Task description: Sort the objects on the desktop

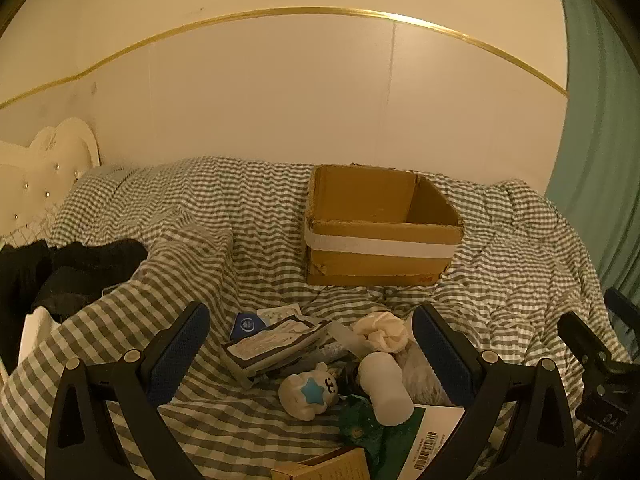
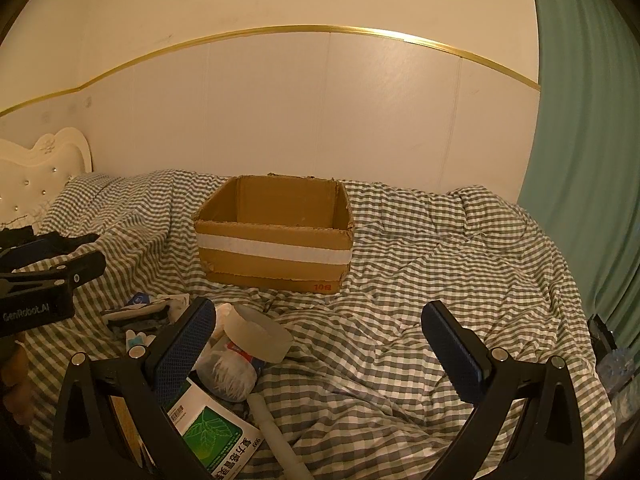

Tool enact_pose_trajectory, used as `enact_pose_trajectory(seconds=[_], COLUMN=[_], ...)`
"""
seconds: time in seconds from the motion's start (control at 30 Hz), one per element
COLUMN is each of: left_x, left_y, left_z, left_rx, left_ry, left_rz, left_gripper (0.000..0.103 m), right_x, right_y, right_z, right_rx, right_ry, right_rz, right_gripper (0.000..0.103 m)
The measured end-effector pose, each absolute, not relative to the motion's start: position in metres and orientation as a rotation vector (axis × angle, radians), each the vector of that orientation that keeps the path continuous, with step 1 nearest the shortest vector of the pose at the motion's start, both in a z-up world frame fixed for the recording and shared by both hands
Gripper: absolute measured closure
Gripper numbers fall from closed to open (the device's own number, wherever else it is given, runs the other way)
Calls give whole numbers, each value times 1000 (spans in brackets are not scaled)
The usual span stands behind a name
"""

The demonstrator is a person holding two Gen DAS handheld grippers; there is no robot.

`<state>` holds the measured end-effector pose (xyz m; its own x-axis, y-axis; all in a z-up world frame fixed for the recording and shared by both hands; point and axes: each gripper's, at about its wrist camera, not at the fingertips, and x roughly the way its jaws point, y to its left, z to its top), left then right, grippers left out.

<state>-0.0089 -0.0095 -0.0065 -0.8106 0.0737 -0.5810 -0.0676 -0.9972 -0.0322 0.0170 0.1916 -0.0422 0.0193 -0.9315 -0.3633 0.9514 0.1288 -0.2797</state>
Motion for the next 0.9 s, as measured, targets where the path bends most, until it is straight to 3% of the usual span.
enact_pose_trajectory(seconds=[0.9], left_x=[-15], left_y=[-3], left_z=[-29], left_rx=[-1061], left_ry=[-13], left_rz=[2831], left_gripper=[0], right_x=[14], right_y=[188], right_z=[-44], right_rx=[110], right_ry=[549], right_rz=[-1589], right_gripper=[0])
